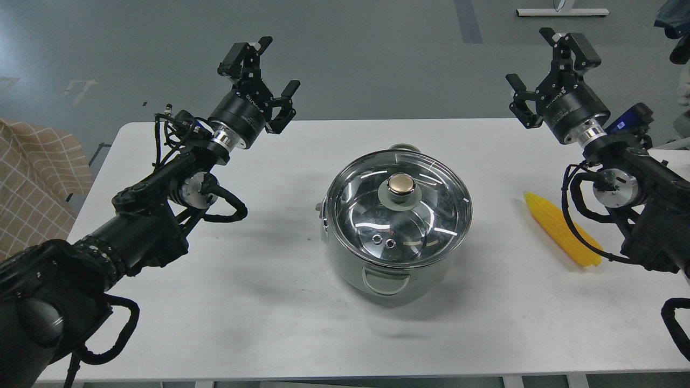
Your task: Open pot and put corn in
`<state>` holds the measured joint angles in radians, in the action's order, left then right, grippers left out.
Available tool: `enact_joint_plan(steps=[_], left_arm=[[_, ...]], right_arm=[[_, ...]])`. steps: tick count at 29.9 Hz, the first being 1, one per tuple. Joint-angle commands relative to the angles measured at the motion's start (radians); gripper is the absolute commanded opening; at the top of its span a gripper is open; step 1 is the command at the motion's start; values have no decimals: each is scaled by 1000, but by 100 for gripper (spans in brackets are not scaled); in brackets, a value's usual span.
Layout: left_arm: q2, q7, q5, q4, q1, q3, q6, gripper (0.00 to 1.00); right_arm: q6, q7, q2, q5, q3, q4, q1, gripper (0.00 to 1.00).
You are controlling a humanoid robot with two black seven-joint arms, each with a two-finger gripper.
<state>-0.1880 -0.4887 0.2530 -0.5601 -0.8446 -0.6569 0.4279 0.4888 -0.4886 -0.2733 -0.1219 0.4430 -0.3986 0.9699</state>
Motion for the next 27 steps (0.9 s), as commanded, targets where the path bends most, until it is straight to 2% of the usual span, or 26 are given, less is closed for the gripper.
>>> enact_joint_plan(steps=[1, 27], left_arm=[[-2, 0, 8, -3, -1, -23, 2, 98], [10, 0, -1, -9, -18, -18, 31, 98]], right_arm=[[0, 0, -3, 1, 3, 0, -10, 97], [0, 0, -9, -2, 8, -5, -8, 97]])
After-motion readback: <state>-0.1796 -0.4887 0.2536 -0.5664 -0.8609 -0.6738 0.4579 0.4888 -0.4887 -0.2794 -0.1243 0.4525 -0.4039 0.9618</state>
